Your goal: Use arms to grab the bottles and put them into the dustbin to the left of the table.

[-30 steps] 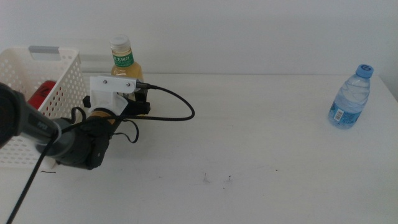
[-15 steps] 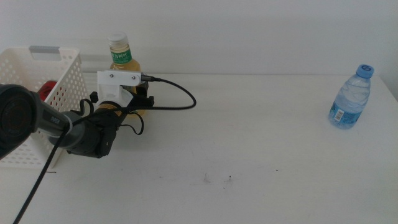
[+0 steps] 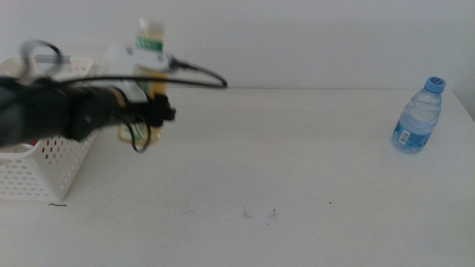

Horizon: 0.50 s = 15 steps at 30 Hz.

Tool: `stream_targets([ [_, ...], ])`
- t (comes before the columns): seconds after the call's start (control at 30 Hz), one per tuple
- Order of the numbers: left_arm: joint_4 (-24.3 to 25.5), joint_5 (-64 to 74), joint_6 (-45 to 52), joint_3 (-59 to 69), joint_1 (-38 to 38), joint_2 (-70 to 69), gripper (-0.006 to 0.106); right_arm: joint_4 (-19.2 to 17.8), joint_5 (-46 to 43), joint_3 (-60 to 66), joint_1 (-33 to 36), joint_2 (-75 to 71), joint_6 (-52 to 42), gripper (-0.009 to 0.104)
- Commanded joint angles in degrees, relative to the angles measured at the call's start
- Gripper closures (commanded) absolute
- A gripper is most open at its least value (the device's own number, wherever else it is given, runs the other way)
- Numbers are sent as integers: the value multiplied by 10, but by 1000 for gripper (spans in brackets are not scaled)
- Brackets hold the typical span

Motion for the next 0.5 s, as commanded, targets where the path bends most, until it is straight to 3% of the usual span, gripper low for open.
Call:
stream_targets([
  [0.0,-5,33,-5,-14,-6,-58,102,-6,-7,2,-5,-3,-3,3],
  [0.03,-5,69,-5,-22,-8,-76,102,-6,-7,2,-5,-3,-3,3],
  [0.1,-52,153,10,-47,-1,-106,102,-6,-7,2,-5,-3,-3,3],
  [0.27,-209,410,205,-178,84,-112,102,-6,-7,2,-5,-3,-3,3],
  [0.47,-204,603,250,-323,214,-65,102,-6,-7,2,-5,-3,-3,3],
])
